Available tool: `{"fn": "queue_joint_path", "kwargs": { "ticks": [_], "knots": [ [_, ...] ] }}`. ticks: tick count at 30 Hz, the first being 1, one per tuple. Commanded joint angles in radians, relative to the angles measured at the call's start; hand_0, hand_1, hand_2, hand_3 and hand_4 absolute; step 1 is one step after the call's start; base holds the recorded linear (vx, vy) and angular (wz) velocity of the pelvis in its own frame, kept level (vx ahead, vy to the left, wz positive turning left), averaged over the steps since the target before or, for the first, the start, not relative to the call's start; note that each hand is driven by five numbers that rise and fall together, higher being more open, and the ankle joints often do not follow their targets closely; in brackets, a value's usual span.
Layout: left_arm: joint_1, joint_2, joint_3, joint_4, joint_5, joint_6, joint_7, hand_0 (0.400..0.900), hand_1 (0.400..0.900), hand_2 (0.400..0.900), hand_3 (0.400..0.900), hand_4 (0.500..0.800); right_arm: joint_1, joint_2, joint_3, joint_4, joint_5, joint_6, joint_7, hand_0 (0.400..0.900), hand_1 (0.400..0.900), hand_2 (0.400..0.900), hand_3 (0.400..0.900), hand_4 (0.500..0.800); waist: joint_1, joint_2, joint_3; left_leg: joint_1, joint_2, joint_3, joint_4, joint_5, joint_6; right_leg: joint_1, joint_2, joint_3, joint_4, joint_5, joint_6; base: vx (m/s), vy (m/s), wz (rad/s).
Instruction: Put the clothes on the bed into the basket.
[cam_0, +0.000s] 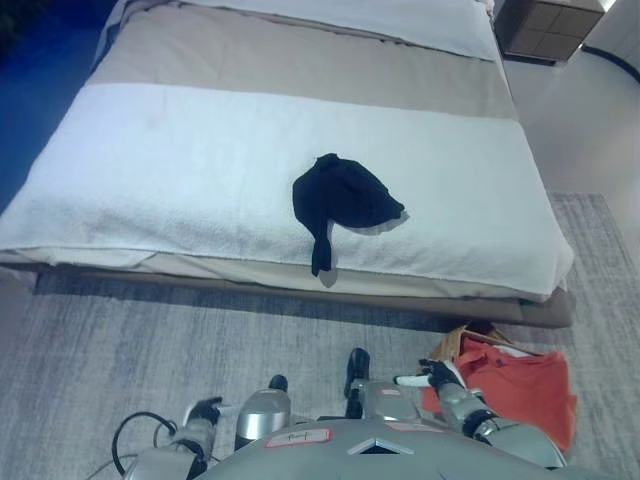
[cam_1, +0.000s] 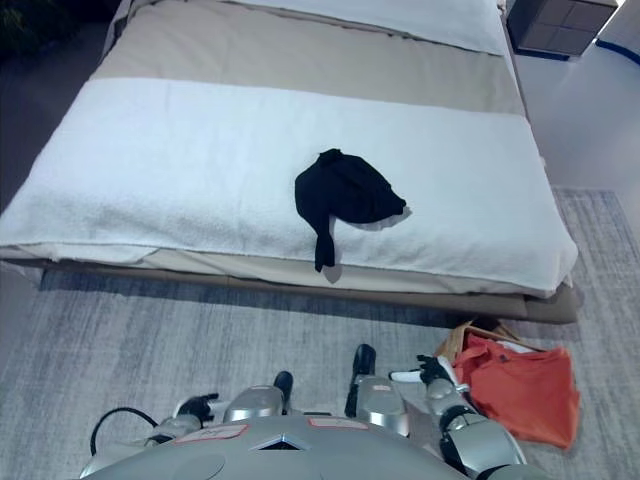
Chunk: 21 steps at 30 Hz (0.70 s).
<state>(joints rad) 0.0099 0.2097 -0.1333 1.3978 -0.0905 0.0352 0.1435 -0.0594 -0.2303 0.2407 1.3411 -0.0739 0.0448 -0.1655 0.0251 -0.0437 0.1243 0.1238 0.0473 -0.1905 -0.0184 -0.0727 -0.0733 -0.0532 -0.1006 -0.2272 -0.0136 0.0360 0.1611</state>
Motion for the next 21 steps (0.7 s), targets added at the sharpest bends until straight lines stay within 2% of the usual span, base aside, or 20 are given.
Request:
{"fn": "queue_joint_path", "kwargs": {
  "ticks": [1, 2, 3, 5, 6, 8, 9, 10, 11, 12, 14, 15, 16, 17, 19, 21],
  "knots": [
    [-0.042, 0.057, 0.032, 0.032, 0.041, -0.005, 0.013, 0.9, 0.9, 0.9, 0.9, 0.8, -0.034, -0.044, 0.047, 0.029, -0.041, 0.024, -0.013, 0.9, 0.9, 0.9, 0.9, 0.8, -0.021, -0.03, -0.005, 0.13, -0.078, -0.032, -0.069, -0.051, 0.043, -0.157, -0.081, 0.047, -0.046, 0.23, 0.015, 0.42, -0.334, 0.12],
    [-0.042, 0.054, 0.034, 0.029, 0.037, -0.007, 0.016, 0.9, 0.9, 0.9, 0.9, 0.8, -0.044, -0.049, 0.053, 0.03, -0.046, 0.024, -0.019, 0.9, 0.9, 0.9, 0.9, 0.8, -0.019, -0.026, -0.016, 0.145, -0.064, -0.038, -0.069, -0.061, 0.034, -0.144, -0.07, 0.048, -0.055, 0.227, 0.009, 0.47, -0.369, 0.04],
    [-0.036, 0.048, 0.037, 0.03, 0.033, -0.008, 0.016, 0.9, 0.9, 0.9, 0.9, 0.8, -0.065, -0.055, 0.071, 0.028, -0.064, 0.02, -0.022, 0.9, 0.9, 0.9, 0.9, 0.8, -0.015, -0.016, -0.031, 0.171, -0.03, -0.033, -0.069, -0.039, 0.016, -0.127, -0.05, 0.033, -0.052, 0.222, 0.001, 0.4, -0.33, 0.07],
    [-0.031, 0.032, 0.031, 0.016, 0.015, -0.013, 0.042, 0.9, 0.9, 0.9, 0.9, 0.8, -0.098, -0.071, 0.1, 0.013, -0.077, 0.016, -0.023, 0.9, 0.9, 0.9, 0.9, 0.8, -0.01, 0.001, -0.031, 0.103, -0.007, -0.034, 0.134, 0.041, -0.02, -0.09, -0.018, 0.044, -0.042, 0.183, -0.03, 0.3, -0.324, 0.18],
    [-0.034, 0.027, 0.027, -0.004, 0.002, -0.016, 0.046, 0.9, 0.9, 0.9, 0.9, 0.8, -0.112, -0.078, 0.106, -0.004, -0.071, 0.013, -0.033, 0.9, 0.9, 0.9, 0.9, 0.8, -0.002, -0.007, -0.018, 0.028, -0.024, -0.034, 0.246, 0.11, -0.04, -0.069, -0.019, 0.039, -0.043, 0.163, -0.044, 0.15, -0.323, 0.15],
    [-0.055, 0.027, -0.012, -0.03, 0.004, -0.018, 0.045, 0.9, 0.9, 0.9, 0.9, 0.8, -0.157, -0.107, 0.125, -0.047, -0.059, 0.008, -0.055, 0.9, 0.9, 0.9, 0.9, 0.8, 0.023, -0.033, 0.038, -0.151, -0.061, -0.028, 0.505, 0.212, -0.045, -0.029, -0.022, 0.058, -0.037, 0.131, -0.081, 0.05, -0.364, 0.09],
    [-0.062, 0.038, -0.009, -0.032, -0.013, -0.016, 0.051, 0.9, 0.9, 0.9, 0.9, 0.8, -0.191, -0.12, 0.134, -0.065, -0.055, 0.01, -0.054, 0.9, 0.9, 0.9, 0.9, 0.8, 0.046, -0.046, 0.065, -0.218, -0.084, -0.025, 0.6, 0.224, -0.035, -0.012, -0.019, 0.066, -0.036, 0.116, -0.097, 0.08, -0.365, -0.03],
    [-0.061, 0.043, -0.005, -0.031, -0.027, -0.017, 0.056, 0.9, 0.9, 0.9, 0.9, 0.8, -0.217, -0.128, 0.142, -0.08, -0.047, 0.01, -0.056, 0.9, 0.9, 0.9, 0.9, 0.8, 0.064, -0.049, 0.08, -0.269, -0.114, -0.021, 0.634, 0.208, -0.023, 0.001, -0.015, 0.074, -0.042, 0.107, -0.105, 0.13, -0.289, -0.16],
    [-0.057, 0.043, -0.003, -0.023, -0.032, -0.017, 0.061, 0.9, 0.9, 0.9, 0.9, 0.8, -0.24, -0.136, 0.145, -0.083, -0.046, 0.013, -0.059, 0.9, 0.9, 0.9, 0.9, 0.8, 0.073, -0.049, 0.085, -0.32, -0.126, -0.002, 0.64, 0.192, -0.011, 0.013, -0.014, 0.077, -0.047, 0.098, -0.106, 0.2, -0.19, -0.22],
    [-0.052, 0.041, 0.001, -0.017, -0.036, -0.015, 0.065, 0.9, 0.9, 0.9, 0.9, 0.8, -0.261, -0.144, 0.147, -0.086, -0.039, 0.015, -0.064, 0.9, 0.9, 0.9, 0.9, 0.8, 0.084, -0.047, 0.083, -0.365, -0.127, 0.013, 0.61, 0.18, -0.005, 0.023, -0.012, 0.08, -0.052, 0.091, -0.105, 0.26, -0.103, -0.36],
    [-0.029, 0.042, 0.012, -0.02, -0.051, -0.015, 0.066, 0.9, 0.9, 0.9, 0.9, 0.8, -0.298, -0.153, 0.153, -0.124, -0.022, 0.014, -0.068, 0.9, 0.9, 0.9, 0.9, 0.8, 0.111, -0.027, 0.074, -0.374, -0.125, 0.02, 0.442, 0.161, 0.005, 0.045, 0.007, 0.109, -0.061, 0.068, -0.098, 0.33, 0.0, -0.62],
    [-0.02, 0.045, 0.016, -0.013, -0.051, -0.015, 0.071, 0.9, 0.9, 0.9, 0.9, 0.8, -0.316, -0.155, 0.153, -0.139, -0.013, 0.012, -0.068, 0.9, 0.9, 0.9, 0.9, 0.8, 0.119, -0.015, 0.066, -0.355, -0.095, 0.014, 0.273, 0.166, 0.004, 0.056, 0.021, 0.123, -0.068, 0.053, -0.091, 0.38, 0.072, -0.66],
    [-0.013, 0.044, 0.016, -0.008, -0.046, -0.015, 0.076, 0.9, 0.9, 0.9, 0.9, 0.8, -0.332, -0.16, 0.16, -0.161, -0.009, 0.009, -0.07, 0.9, 0.9, 0.9, 0.9, 0.8, 0.13, 0.004, 0.062, -0.355, -0.05, 0.01, 0.115, 0.225, -0.01, 0.073, 0.038, 0.134, -0.073, 0.036, -0.084, 0.37, 0.078, -0.71],
    [-0.007, 0.044, 0.016, -0.01, -0.049, -0.013, 0.077, 0.9, 0.9, 0.9, 0.9, 0.8, -0.356, -0.166, 0.175, -0.197, -0.009, 0.009, -0.067, 0.9, 0.9, 0.9, 0.9, 0.8, 0.143, 0.019, 0.062, -0.343, -0.033, 0.002, 0.041, 0.256, -0.021, 0.086, 0.045, 0.143, -0.072, 0.027, -0.08, 0.31, 0.092, -0.66],
    [0.01, 0.037, 0.018, -0.004, -0.047, -0.011, 0.086, 0.9, 0.9, 0.9, 0.9, 0.8, -0.412, -0.172, 0.196, -0.237, -0.017, 0.014, -0.059, 0.9, 0.9, 0.9, 0.9, 0.8, 0.155, 0.047, 0.05, -0.334, -0.002, -0.006, -0.054, 0.287, -0.033, 0.094, 0.056, 0.156, -0.073, 0.002, -0.066, 0.22, 0.103, -0.62],
    [0.015, 0.032, 0.022, -0.001, -0.044, -0.007, 0.081, 0.9, 0.9, 0.9, 0.9, 0.8, -0.42, -0.176, 0.206, -0.26, -0.03, 0.017, -0.058, 0.9, 0.9, 0.9, 0.9, 0.8, 0.154, 0.051, 0.044, -0.308, 0.005, 0.012, -0.054, 0.272, -0.033, 0.1, 0.053, 0.159, -0.074, -0.004, -0.063, 0.14, 0.1, -0.33]
  ]
}}
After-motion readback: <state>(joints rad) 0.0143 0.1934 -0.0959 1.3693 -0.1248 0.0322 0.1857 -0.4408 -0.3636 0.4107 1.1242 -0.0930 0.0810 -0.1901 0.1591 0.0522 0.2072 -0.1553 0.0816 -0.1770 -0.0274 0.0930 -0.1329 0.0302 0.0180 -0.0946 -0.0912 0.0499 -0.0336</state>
